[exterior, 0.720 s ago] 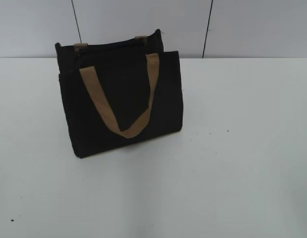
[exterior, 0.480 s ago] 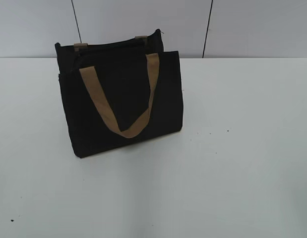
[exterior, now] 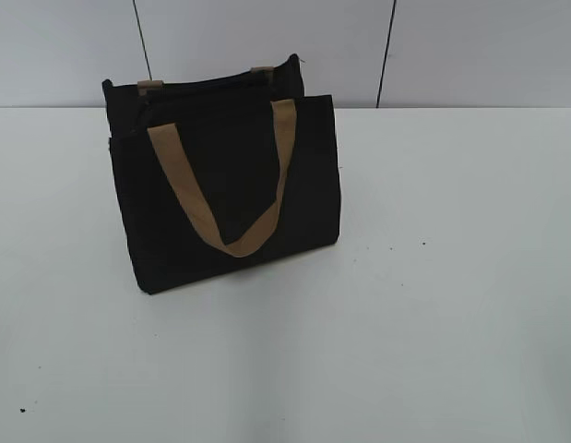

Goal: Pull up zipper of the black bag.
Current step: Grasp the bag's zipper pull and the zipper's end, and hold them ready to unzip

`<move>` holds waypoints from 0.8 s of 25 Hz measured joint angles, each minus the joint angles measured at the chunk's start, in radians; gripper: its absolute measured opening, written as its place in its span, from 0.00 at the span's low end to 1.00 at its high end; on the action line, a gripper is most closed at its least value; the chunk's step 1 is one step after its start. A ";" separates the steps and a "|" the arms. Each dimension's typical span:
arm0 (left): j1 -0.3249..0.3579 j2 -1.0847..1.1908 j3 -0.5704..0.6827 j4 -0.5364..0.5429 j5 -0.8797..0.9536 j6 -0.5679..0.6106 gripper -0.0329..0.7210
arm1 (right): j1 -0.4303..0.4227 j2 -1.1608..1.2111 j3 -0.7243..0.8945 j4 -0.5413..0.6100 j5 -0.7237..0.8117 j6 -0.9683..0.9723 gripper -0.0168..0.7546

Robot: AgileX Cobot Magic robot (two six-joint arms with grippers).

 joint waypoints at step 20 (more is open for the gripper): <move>0.000 0.000 0.000 -0.001 -0.001 0.000 0.45 | 0.000 0.000 0.000 0.000 0.000 0.000 0.59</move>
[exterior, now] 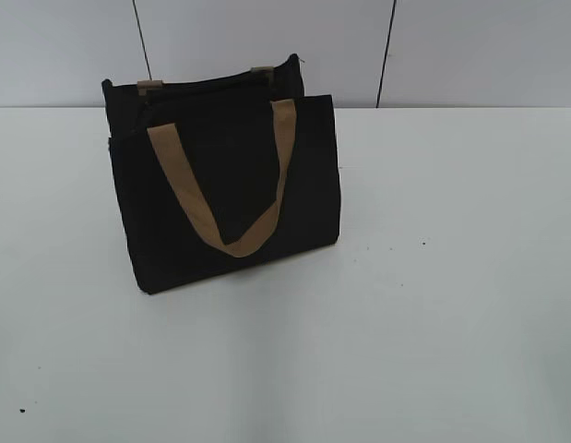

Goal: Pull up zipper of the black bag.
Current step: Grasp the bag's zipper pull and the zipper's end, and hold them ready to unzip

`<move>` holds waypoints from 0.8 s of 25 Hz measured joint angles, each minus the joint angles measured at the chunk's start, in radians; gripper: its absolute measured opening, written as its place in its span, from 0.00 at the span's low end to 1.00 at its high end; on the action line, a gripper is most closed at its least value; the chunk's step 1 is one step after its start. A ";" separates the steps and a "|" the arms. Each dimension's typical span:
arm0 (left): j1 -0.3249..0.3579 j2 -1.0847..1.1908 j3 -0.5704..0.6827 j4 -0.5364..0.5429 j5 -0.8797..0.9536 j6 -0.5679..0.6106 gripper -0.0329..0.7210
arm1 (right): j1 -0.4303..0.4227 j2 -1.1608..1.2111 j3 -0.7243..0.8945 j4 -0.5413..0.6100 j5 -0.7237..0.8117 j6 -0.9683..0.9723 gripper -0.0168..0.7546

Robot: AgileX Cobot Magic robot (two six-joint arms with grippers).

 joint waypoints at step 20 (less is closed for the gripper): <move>0.000 0.672 -0.059 -0.096 -0.467 0.056 0.76 | 0.000 0.000 0.000 0.000 0.000 0.000 0.59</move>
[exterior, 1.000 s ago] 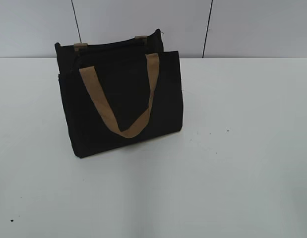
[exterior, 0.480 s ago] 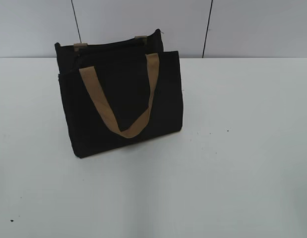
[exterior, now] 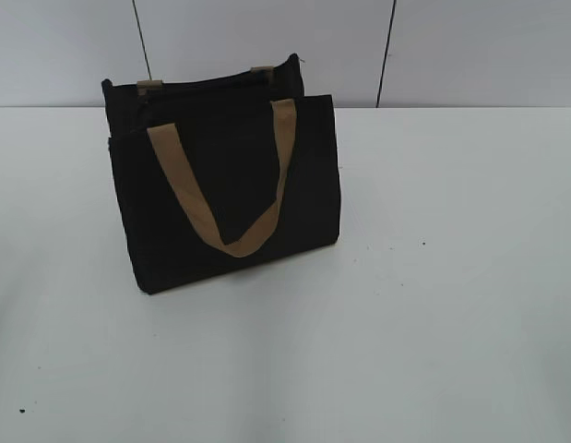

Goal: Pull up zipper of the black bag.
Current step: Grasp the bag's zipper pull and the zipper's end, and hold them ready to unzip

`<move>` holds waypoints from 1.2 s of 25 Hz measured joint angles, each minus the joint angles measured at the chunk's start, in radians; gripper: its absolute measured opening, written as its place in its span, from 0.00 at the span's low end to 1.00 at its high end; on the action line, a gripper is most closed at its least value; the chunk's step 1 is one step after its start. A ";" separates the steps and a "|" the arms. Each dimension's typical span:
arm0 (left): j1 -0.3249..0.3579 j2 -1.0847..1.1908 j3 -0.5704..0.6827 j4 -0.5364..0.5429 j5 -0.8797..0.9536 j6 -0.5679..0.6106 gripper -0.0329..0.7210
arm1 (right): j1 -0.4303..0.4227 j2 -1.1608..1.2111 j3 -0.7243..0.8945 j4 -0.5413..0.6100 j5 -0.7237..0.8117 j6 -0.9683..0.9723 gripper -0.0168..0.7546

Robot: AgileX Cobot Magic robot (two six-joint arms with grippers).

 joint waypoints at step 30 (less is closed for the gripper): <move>0.234 0.976 -0.369 -0.982 0.294 1.374 0.64 | 0.000 0.000 0.000 0.001 0.000 0.000 0.59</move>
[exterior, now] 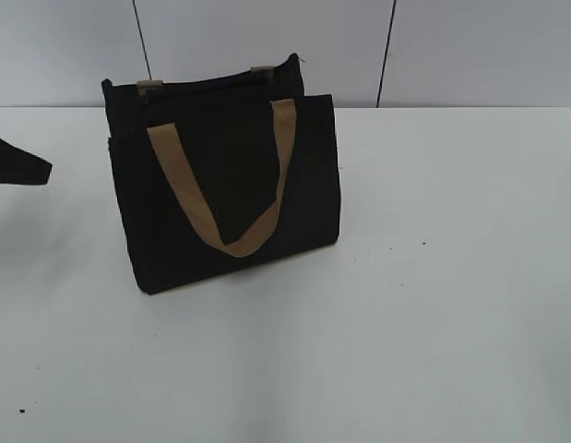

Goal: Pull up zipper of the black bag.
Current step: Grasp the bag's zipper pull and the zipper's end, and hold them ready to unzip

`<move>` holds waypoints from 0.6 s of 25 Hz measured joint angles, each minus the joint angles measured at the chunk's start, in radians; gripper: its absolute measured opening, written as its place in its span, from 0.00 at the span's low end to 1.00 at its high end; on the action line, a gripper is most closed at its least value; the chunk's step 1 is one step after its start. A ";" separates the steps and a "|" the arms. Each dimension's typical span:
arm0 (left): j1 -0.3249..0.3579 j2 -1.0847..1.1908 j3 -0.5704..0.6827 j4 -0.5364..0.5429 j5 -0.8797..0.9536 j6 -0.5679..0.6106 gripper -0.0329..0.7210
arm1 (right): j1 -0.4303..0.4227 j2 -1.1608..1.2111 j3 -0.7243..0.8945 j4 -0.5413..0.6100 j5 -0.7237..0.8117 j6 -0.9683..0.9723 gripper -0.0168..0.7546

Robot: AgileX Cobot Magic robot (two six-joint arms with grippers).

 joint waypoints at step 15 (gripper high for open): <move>-0.065 0.171 0.031 -0.314 -0.070 0.627 0.61 | 0.000 0.000 0.000 0.000 0.000 0.000 0.59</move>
